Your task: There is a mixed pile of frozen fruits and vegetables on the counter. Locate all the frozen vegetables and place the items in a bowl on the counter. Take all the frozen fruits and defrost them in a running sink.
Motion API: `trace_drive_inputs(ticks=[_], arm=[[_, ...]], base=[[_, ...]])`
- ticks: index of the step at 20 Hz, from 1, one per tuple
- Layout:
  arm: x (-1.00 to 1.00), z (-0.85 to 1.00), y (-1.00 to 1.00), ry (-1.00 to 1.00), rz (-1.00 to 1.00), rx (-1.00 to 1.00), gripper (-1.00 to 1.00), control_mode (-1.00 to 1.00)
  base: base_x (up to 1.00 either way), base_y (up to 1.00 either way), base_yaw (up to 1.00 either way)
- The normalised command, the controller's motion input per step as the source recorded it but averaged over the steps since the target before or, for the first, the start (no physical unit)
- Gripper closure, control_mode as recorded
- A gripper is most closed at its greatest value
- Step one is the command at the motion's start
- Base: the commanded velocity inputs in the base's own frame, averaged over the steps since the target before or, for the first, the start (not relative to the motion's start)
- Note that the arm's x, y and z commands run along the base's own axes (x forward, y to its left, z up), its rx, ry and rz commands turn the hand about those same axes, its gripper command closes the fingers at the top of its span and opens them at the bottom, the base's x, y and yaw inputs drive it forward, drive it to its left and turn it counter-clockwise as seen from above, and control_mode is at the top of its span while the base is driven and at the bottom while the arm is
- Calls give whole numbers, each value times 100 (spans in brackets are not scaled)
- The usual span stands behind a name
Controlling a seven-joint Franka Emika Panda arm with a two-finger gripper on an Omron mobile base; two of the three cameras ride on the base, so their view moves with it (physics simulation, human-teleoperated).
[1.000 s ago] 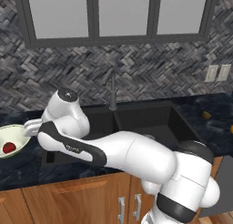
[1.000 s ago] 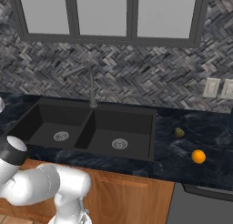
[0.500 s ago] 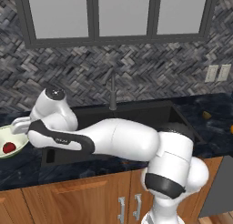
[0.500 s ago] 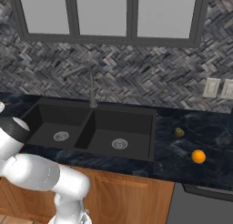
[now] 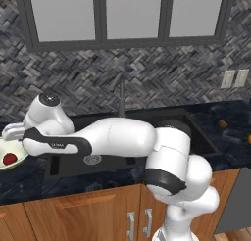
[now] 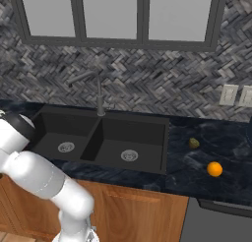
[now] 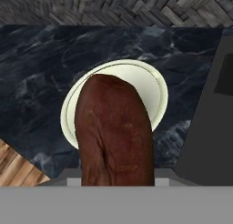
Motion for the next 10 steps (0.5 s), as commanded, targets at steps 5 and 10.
trace_drive_inputs(ticks=[5,10], arm=[[9,0,18,-2,0,0,100,-100],[5,-6,7,-2,0,0,100,-100]], base=[[0,0,0],[0,0,0]])
